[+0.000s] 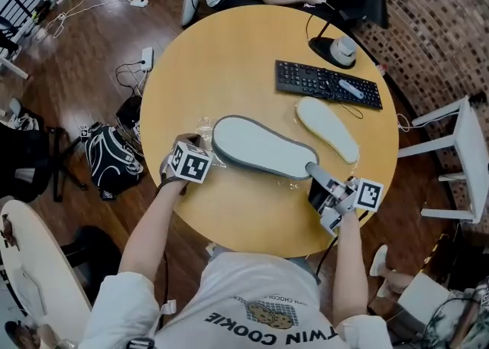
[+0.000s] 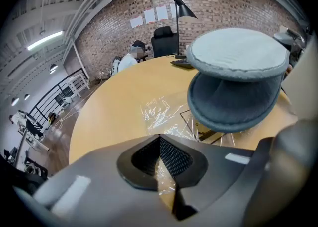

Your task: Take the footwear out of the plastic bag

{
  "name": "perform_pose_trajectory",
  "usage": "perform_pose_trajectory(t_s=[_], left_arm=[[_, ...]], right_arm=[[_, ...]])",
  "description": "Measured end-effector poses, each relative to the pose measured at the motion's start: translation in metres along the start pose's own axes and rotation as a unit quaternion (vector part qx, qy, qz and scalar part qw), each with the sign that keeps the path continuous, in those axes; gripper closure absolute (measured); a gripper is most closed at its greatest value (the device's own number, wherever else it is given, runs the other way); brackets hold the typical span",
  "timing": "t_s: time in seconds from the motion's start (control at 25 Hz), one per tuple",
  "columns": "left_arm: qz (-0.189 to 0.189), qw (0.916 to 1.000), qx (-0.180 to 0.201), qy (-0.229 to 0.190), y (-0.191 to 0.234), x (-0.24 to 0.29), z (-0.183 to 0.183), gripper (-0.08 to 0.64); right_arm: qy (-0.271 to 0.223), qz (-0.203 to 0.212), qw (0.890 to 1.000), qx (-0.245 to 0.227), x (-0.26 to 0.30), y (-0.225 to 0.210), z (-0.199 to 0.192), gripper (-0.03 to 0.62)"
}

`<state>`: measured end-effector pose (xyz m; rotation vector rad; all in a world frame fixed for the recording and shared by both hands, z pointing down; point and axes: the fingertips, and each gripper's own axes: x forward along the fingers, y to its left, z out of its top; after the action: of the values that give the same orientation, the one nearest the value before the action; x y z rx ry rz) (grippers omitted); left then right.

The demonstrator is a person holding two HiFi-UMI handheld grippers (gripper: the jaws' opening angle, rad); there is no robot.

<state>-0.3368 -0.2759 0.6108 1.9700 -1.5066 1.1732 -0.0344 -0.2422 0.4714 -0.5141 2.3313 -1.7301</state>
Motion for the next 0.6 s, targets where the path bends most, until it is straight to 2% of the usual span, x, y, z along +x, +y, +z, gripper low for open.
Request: perform_pose_trajectory(t_s=[0.16, 0.32, 0.48, 0.6], left_arm=[[-0.012, 0.9999, 0.007, -0.003, 0.001, 0.000, 0.001, 0.555], [-0.023, 0.9997, 0.000, -0.006, 0.001, 0.001, 0.001, 0.555], [-0.030, 0.9995, -0.002, -0.007, 0.000, 0.003, 0.001, 0.555], [-0.032, 0.9995, 0.000, -0.009, 0.001, 0.002, 0.001, 0.555]], right_arm=[[0.010, 0.002, 1.000, 0.019, 0.020, -0.012, -0.004, 0.532], [0.024, -0.012, 0.999, 0.025, 0.036, -0.030, -0.005, 0.532], [0.035, -0.049, 0.998, 0.027, 0.038, -0.054, -0.004, 0.532], [0.049, -0.093, 0.994, 0.006, 0.037, -0.069, -0.004, 0.531]])
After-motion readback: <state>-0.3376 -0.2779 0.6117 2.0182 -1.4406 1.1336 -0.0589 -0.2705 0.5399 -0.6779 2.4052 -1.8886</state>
